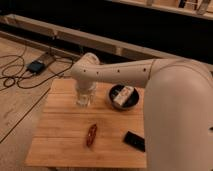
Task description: Place the white sponge in the ceramic cup
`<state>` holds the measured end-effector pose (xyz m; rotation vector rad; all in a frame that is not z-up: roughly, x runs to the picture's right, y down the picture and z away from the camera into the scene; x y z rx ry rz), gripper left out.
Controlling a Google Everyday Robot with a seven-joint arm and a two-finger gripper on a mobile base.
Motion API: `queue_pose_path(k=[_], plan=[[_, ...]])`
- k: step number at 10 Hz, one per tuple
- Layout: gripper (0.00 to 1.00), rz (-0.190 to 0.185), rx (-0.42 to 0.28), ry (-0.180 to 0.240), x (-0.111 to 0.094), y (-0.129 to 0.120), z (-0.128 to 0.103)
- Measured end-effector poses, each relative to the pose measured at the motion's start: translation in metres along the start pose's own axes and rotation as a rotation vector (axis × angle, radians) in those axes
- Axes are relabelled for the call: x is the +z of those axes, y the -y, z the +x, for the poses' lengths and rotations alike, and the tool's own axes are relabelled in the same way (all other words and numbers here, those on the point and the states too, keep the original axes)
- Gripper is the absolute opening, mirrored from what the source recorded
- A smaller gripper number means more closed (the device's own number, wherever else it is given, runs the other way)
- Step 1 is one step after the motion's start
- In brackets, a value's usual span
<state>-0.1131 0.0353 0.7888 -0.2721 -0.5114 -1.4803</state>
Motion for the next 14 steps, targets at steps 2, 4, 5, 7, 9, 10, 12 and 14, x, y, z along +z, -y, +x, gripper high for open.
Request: queue_pose_path(k=[2,4,5,7,9,10,12,14], plan=[[0.00,0.018,0.007,-0.059,-0.017,0.002,0.030],[0.00,0.040,0.028,-0.141,-0.023,0.003,0.066],[0.00,0.057,0.045,-0.188,-0.021,0.004,0.085],[0.00,0.081,0.062,-0.256,-0.014,0.003,0.112],[0.00,0.100,0.075,-0.313,0.002,0.001,0.134],[0.00,0.105,0.079,-0.328,0.008,-0.002,0.139],[0.00,0.119,0.085,-0.372,0.017,-0.006,0.149],[0.00,0.122,0.091,-0.408,0.021,-0.014,0.155]])
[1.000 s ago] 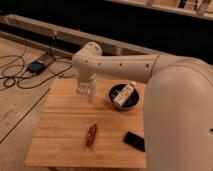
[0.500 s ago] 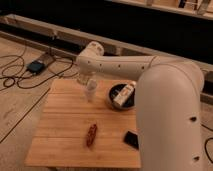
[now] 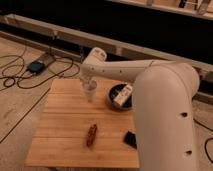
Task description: Place the white sponge in the ceramic cup
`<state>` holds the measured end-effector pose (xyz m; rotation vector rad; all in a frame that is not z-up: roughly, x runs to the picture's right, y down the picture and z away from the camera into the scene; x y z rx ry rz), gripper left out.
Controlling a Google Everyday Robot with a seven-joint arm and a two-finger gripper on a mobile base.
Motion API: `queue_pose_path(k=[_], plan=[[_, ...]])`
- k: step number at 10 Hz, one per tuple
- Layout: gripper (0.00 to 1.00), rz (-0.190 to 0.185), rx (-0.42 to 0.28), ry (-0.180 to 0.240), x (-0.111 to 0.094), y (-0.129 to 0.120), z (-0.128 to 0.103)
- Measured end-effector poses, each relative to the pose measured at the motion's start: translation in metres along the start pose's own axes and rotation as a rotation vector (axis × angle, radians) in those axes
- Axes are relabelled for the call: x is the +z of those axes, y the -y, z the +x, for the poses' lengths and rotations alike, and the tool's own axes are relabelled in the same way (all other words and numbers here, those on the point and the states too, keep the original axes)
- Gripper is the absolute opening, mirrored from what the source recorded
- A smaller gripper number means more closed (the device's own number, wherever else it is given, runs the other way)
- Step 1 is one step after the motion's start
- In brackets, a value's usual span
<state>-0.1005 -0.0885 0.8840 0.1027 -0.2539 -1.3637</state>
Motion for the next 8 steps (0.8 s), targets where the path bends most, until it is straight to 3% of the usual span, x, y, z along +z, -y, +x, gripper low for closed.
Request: queue_pose_path(k=[3,8], plan=[[0.02,0.001,-0.007,-0.036,-0.003,-0.009,0.000],[0.50,0.000,-0.015,-0.079,-0.008,-0.018,-0.005]])
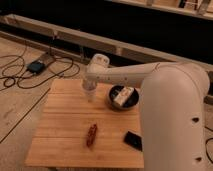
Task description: Place the white sponge in the ceramic cup
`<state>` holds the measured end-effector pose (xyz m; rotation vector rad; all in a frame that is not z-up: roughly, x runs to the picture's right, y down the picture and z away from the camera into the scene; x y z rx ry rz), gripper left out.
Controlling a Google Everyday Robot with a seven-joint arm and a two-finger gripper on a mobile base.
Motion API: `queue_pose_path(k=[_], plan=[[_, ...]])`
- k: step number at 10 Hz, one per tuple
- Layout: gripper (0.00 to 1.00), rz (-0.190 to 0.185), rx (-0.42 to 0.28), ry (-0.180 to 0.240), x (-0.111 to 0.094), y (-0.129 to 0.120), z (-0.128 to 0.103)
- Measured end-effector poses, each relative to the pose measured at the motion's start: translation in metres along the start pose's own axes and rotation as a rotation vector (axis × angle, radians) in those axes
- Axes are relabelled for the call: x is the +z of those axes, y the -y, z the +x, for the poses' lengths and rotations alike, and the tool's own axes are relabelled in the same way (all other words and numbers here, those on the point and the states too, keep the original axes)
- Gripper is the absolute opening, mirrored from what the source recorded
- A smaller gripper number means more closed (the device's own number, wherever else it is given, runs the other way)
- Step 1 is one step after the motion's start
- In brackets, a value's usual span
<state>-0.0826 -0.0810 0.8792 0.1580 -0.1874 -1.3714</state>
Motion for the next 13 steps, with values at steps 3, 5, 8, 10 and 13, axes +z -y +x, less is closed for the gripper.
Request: queue_pose_path(k=[3,5,8,10,13], plan=[[0.78,-0.003,0.010,-0.028,-0.002,-0.004,0.002],[0.80,-0.005,0.010,-0.032,-0.002,-0.007,-0.001],[0.80,-0.007,0.012,-0.034,-0.002,-0.009,-0.006],[0.80,-0.005,0.012,-0.034,-0.002,-0.009,-0.009],[0.80,0.003,0.016,-0.035,-0.006,-0.007,-0.012]])
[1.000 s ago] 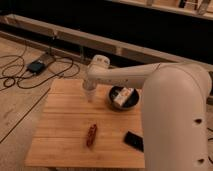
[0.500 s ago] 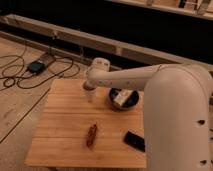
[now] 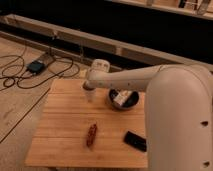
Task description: Place the white sponge in the ceramic cup
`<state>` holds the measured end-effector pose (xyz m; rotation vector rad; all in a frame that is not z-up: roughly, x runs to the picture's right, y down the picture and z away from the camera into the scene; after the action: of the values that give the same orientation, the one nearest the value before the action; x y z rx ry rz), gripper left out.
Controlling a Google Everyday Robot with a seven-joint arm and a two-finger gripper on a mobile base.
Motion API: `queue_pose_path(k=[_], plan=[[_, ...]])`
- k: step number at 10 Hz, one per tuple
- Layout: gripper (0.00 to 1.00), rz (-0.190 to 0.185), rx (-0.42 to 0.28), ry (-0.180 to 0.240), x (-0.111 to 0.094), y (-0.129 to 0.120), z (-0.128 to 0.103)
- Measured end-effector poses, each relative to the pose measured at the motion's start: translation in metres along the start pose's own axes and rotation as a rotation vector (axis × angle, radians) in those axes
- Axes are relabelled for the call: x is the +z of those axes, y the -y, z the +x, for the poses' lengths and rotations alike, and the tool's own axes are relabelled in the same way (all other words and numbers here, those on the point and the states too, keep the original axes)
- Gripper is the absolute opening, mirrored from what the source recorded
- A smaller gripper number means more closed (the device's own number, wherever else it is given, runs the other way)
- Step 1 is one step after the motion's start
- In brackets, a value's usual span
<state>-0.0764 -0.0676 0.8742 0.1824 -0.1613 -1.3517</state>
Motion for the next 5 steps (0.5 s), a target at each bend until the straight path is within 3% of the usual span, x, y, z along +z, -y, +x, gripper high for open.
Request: queue_pose_path(k=[5], plan=[[0.80,0.019,0.013,0.002,-0.0016,0.0025,-0.0004]])
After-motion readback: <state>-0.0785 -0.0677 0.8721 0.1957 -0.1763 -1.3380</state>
